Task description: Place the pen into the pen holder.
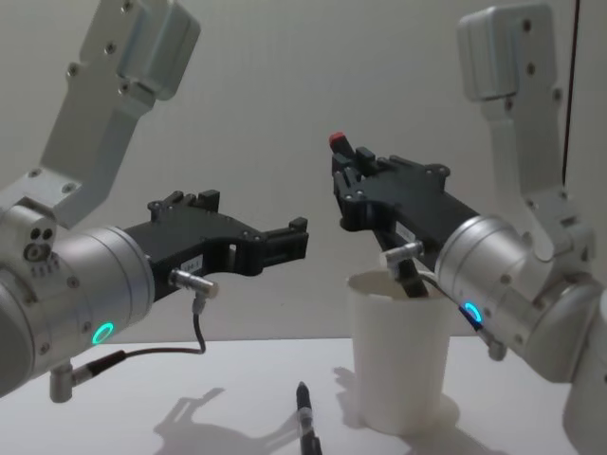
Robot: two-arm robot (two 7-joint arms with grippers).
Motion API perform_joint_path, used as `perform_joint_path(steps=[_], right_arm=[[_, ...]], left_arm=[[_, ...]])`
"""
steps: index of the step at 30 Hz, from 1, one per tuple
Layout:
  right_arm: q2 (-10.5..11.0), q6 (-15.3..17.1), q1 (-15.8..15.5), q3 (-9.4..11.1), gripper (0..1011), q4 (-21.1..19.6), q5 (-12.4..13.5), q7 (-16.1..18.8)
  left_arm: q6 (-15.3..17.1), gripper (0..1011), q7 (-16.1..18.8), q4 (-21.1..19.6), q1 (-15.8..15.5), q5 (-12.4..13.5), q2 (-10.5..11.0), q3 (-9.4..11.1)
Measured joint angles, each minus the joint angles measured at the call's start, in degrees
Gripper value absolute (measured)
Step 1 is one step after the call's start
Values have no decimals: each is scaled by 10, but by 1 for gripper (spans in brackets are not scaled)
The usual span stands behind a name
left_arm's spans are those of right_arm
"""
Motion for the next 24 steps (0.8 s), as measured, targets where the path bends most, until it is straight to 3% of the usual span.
perform_joint_path(steps=[24], right_arm=[[11, 5, -14, 9, 185, -17, 3, -2]], left_arm=[[0, 1003, 0, 0, 0, 0, 0, 0]])
